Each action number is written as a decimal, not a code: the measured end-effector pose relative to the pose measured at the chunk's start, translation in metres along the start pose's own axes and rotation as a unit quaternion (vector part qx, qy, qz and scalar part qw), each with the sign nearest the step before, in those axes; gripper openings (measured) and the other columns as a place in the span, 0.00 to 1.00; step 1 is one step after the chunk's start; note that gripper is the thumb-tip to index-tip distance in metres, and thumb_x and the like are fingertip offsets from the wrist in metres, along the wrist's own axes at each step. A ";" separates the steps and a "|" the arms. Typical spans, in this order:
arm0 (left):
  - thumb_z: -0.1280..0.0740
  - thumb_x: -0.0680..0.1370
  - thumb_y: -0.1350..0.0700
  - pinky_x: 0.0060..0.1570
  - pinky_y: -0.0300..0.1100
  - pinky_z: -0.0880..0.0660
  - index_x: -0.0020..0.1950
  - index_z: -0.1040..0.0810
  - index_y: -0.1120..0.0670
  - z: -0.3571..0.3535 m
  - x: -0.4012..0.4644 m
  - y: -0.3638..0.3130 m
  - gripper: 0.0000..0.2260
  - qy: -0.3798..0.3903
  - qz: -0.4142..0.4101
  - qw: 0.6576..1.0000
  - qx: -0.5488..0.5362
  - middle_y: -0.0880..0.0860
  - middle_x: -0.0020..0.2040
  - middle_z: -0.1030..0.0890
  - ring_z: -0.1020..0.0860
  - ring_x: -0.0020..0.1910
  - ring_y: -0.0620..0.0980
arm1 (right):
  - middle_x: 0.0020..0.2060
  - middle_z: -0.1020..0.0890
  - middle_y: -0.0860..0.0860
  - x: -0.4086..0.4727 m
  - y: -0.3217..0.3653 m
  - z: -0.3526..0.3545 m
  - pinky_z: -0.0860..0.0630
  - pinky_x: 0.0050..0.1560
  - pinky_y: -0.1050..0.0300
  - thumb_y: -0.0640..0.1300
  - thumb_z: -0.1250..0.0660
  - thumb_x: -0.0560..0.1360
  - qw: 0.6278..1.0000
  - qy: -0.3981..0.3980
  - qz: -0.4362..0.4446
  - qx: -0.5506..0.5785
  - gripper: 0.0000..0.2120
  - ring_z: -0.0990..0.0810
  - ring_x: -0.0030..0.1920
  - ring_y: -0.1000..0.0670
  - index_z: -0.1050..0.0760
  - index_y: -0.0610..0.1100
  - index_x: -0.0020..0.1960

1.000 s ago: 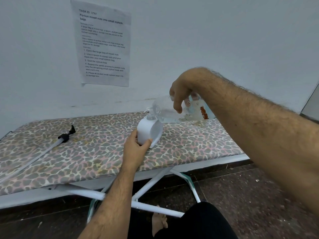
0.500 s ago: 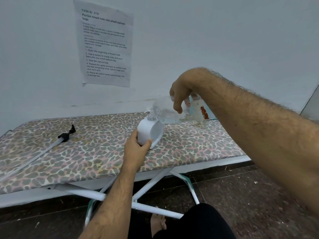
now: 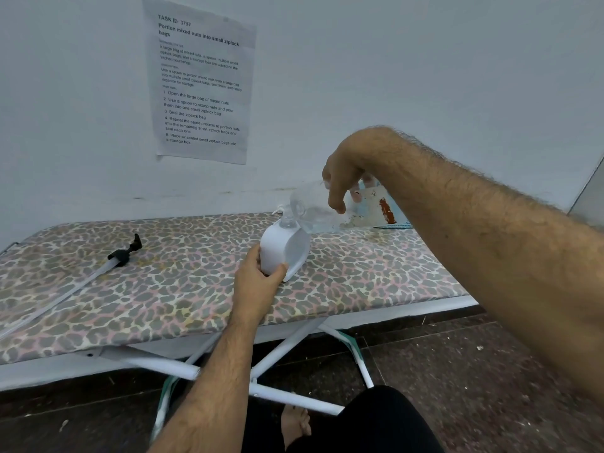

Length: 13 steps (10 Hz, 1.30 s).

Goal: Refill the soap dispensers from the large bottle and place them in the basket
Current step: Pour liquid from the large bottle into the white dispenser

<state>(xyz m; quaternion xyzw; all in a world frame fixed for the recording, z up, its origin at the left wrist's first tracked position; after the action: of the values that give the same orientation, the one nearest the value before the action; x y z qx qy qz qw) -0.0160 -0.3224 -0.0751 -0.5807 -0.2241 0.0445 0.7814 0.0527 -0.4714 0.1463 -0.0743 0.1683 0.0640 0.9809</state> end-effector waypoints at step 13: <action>0.27 0.74 0.54 0.45 0.49 0.18 0.67 0.29 0.49 0.001 0.000 0.001 0.23 -0.002 0.011 1.000 -0.001 0.47 0.55 0.22 0.20 0.51 0.48 | 0.59 0.22 0.44 -0.029 0.003 0.001 0.24 0.52 0.48 0.44 0.26 0.71 0.995 -0.042 0.025 -0.087 0.35 0.21 0.52 0.43 0.36 0.47 0.75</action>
<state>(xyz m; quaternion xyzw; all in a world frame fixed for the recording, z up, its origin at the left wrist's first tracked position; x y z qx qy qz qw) -0.0163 -0.3215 -0.0760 -0.5839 -0.2191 0.0535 0.7798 0.0256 -0.4710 0.1567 -0.1524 0.1227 0.1063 0.9749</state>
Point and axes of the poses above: each hand's wrist, its own x-axis towards the middle knuckle, its own z-axis out of the back of the hand, y = z × x, the point moved 2 cm from there along x, towards the middle knuckle
